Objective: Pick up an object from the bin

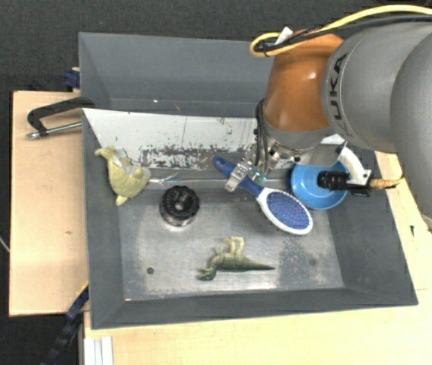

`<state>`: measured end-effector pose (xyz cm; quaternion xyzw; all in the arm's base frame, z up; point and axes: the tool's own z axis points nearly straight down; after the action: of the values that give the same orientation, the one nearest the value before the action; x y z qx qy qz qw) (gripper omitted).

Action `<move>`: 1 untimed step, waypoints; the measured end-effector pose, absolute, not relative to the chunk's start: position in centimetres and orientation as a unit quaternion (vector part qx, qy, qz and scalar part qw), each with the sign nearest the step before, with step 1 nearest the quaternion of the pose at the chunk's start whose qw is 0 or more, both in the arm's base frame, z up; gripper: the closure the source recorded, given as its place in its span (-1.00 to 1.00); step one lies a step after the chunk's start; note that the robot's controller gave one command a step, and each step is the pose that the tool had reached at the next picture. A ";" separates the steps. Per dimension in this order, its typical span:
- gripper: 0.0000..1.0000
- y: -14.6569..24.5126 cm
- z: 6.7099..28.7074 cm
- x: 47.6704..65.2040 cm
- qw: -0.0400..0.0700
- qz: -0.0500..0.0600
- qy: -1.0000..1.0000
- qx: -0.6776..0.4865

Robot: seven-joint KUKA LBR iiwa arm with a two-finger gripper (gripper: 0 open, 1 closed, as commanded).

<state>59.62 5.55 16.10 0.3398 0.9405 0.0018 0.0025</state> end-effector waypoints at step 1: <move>1.00 5.6 18.1 59.7 0.003 0.002 0.941 0.339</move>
Offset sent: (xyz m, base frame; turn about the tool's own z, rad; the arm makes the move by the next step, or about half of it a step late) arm 0.0001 0.0001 0.0181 0.0000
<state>59.74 5.61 18.05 0.3389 0.9408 0.0017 0.0026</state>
